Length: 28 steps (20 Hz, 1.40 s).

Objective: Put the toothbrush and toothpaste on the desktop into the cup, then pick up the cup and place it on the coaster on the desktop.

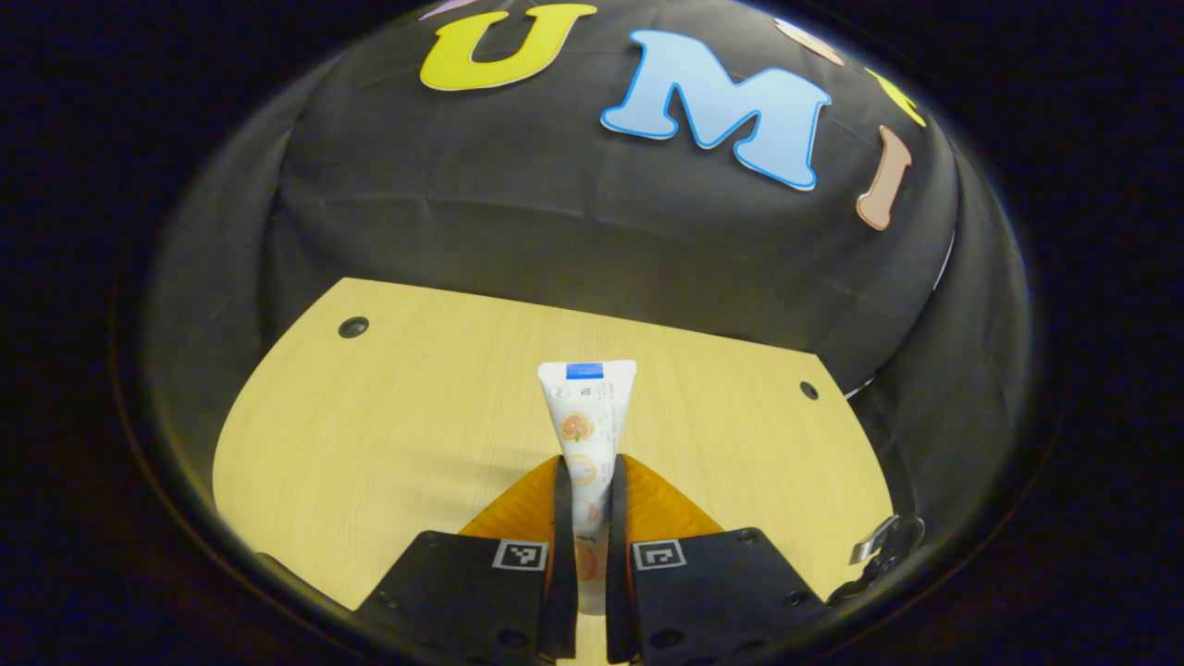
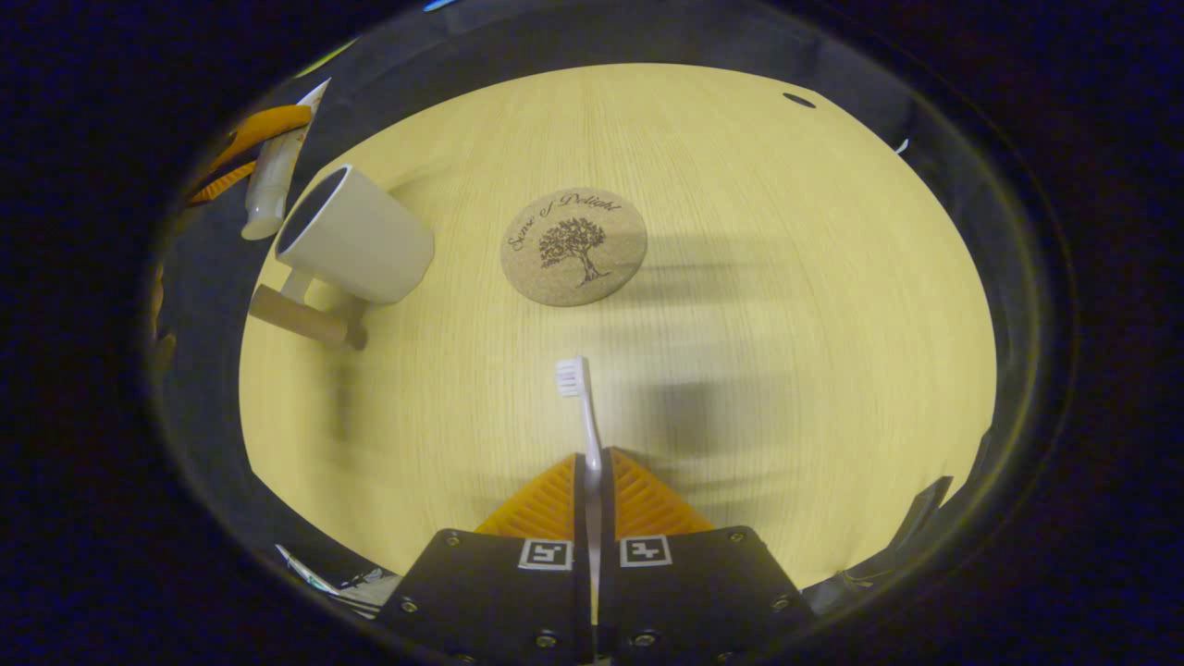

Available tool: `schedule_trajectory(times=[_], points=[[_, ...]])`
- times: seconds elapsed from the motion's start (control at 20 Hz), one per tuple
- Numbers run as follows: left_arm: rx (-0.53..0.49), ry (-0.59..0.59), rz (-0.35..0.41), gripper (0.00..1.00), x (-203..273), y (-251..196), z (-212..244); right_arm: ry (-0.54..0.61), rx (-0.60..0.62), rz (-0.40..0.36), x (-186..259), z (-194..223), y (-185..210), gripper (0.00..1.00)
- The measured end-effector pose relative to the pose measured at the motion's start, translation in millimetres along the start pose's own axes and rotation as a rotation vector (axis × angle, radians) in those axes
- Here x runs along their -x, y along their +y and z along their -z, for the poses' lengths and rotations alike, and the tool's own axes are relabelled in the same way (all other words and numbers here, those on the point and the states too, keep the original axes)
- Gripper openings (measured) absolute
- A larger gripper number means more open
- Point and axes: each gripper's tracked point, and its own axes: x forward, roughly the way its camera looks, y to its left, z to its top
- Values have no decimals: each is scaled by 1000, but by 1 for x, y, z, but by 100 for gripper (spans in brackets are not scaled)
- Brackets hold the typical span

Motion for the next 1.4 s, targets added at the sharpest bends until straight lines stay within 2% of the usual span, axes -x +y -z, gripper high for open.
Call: schedule_trajectory(times=[0.15,0.3,0.45,0.5,0.6,0.65,0.8,1.05,1.4], points=[[-28,-9,18,19,-11,-5,7,0,-25,-13,0,0,0,5],[-98,-13,-25,19,-21,-2,17,3,-56,-30,0,0,0,5],[-98,0,-32,19,-27,2,22,2,-85,-51,0,0,0,5],[-94,-6,-32,20,-28,1,21,2,-92,-58,0,0,0,5],[-91,-3,-11,31,-27,-1,22,1,-91,-62,0,0,0,5],[-99,-2,-4,33,-24,-3,23,-1,-88,-61,0,0,0,5],[-130,-27,-18,96,-17,-3,13,-2,-81,-56,0,1,0,5],[-153,-71,4,89,6,-11,-1,-9,-83,-54,1,0,-2,5],[-141,-122,-20,90,62,13,-8,2,-190,-83,2,0,-1,4]])
